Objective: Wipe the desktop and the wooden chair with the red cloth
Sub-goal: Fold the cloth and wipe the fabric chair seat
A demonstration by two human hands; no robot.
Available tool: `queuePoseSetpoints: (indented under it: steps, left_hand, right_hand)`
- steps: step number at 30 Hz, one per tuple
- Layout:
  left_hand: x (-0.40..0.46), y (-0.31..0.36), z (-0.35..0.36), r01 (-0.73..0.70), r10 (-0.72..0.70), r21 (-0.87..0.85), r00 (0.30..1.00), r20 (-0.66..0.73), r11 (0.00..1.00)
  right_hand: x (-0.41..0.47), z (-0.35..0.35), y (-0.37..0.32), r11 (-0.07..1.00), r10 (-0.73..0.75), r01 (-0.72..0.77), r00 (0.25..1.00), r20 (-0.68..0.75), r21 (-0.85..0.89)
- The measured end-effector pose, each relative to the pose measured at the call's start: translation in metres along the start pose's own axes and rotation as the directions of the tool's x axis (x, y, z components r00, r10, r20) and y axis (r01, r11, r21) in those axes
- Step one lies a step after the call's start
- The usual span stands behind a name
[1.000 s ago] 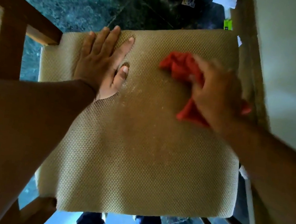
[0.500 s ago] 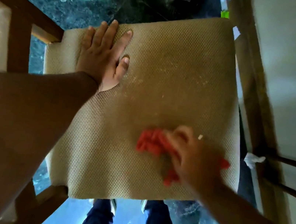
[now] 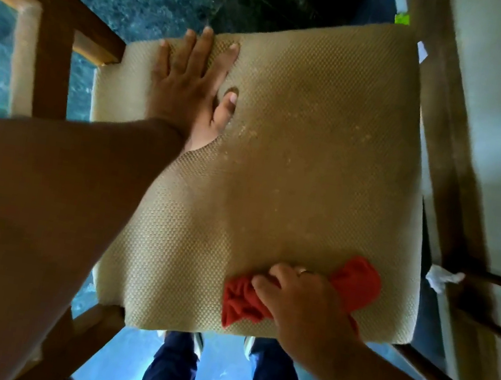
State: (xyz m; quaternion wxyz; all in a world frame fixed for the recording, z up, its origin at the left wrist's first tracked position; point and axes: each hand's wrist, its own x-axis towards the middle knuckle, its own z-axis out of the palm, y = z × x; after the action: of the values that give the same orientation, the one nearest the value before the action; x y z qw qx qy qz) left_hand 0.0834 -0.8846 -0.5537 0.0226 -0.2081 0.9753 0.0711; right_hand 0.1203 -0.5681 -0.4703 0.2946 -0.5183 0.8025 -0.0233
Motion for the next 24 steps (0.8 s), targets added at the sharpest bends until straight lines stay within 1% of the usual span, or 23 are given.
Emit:
queuePoseSetpoints:
  steps: [1, 2, 3, 5, 6, 8, 9, 10, 12, 13, 14, 15, 16, 17, 18, 19, 21, 22, 23, 24]
  left_hand:
    - [0.0, 0.0, -0.001, 0.003, -0.003, -0.002, 1.0, 0.001, 1.0]
    - [0.001, 0.0, -0.001, 0.001, -0.001, -0.002, 1.0, -0.007, 1.0]
    - [0.002, 0.0, 0.0, -0.002, 0.002, 0.001, 1.0, -0.021, 1.0]
    - [0.002, -0.001, 0.005, -0.001, 0.002, 0.016, 0.998, -0.056, 1.0]
    - [0.003, -0.002, 0.008, -0.002, 0.003, 0.02, 0.997, -0.071, 1.0]
    - [0.004, -0.006, 0.014, -0.009, 0.011, 0.02, 0.996, -0.089, 1.0]
    - [0.004, -0.007, 0.016, -0.013, 0.014, 0.016, 0.996, -0.09, 1.0]
    - [0.003, -0.007, 0.017, -0.014, 0.015, 0.012, 0.996, -0.084, 1.0]
    - [0.004, -0.004, 0.014, -0.018, 0.019, 0.016, 0.998, -0.059, 1.0]
    - [0.003, -0.002, 0.01, -0.012, 0.013, 0.019, 0.999, -0.032, 1.0]
    - [0.003, -0.001, 0.005, -0.008, 0.008, 0.026, 1.0, 0.0, 1.0]
    - [0.003, 0.001, -0.001, 0.0, -0.001, 0.035, 1.0, 0.03, 0.999]
    - [0.002, 0.003, -0.006, 0.012, -0.014, 0.042, 0.999, 0.049, 0.999]
    - [0.001, 0.007, -0.011, 0.02, -0.022, 0.039, 0.998, 0.057, 0.999]
    - [-0.001, 0.013, -0.014, 0.015, -0.017, 0.023, 0.998, 0.058, 1.0]
    - [-0.002, 0.023, -0.016, -0.005, 0.005, 0.001, 0.999, 0.046, 1.0]
    - [-0.002, 0.044, -0.013, -0.051, 0.052, -0.034, 0.998, 0.021, 0.998]
    - [0.0, 0.052, -0.009, -0.053, 0.054, -0.04, 0.998, 0.02, 0.998]
    - [0.002, 0.056, -0.004, -0.043, 0.043, -0.037, 0.999, 0.018, 0.998]
    - [0.004, 0.056, 0.003, -0.032, 0.033, -0.031, 0.999, 0.004, 0.999]
  right_hand:
    - [0.008, -0.009, 0.01, 0.999, 0.011, -0.013, 0.999, -0.051, -0.039]
    - [0.022, -0.022, 0.023, 0.995, 0.051, -0.061, 0.99, -0.128, -0.083]
    - [0.044, -0.037, 0.041, 0.982, 0.112, -0.144, 0.965, -0.237, -0.122]
    - [0.098, -0.071, 0.078, 0.93, 0.226, -0.325, 0.873, -0.431, -0.17]
    - [0.121, -0.083, 0.09, 0.907, 0.272, -0.39, 0.829, -0.489, -0.158]
    - [0.141, -0.077, 0.086, 0.866, 0.372, -0.491, 0.759, -0.534, -0.095]
    - [0.133, -0.061, 0.072, 0.867, 0.381, -0.49, 0.765, -0.52, -0.086]
    - [0.111, -0.039, 0.05, 0.9, 0.352, -0.43, 0.816, -0.459, -0.074]
    - [0.045, 0.002, -0.003, 0.972, 0.228, -0.236, 0.946, -0.232, -0.006]
    - [0.016, 0.014, -0.019, 0.988, 0.152, -0.149, 0.979, -0.134, 0.035]
    - [-0.003, 0.019, -0.026, 0.99, 0.099, -0.092, 0.993, -0.063, 0.104]
    - [-0.013, 0.019, -0.022, 0.984, 0.084, -0.079, 0.996, -0.026, 0.162]
    - [-0.014, 0.012, -0.013, 0.982, 0.102, -0.093, 0.994, -0.048, 0.163]
    - [-0.009, -0.001, 0.0, 0.981, 0.154, -0.138, 0.982, -0.11, 0.139]
    - [-0.001, -0.016, 0.016, 0.972, 0.224, -0.202, 0.951, -0.215, 0.122]
    - [0.014, -0.036, 0.038, 0.952, 0.305, -0.278, 0.891, -0.337, 0.126]
    - [0.052, -0.08, 0.093, 0.902, 0.423, -0.4, 0.737, -0.527, 0.164]
    - [0.076, -0.099, 0.121, 0.873, 0.465, -0.456, 0.673, -0.576, 0.172]
    - [0.099, -0.115, 0.145, 0.835, 0.515, -0.518, 0.621, -0.59, 0.184]
    - [0.121, -0.126, 0.162, 0.796, 0.564, -0.575, 0.588, -0.579, 0.191]
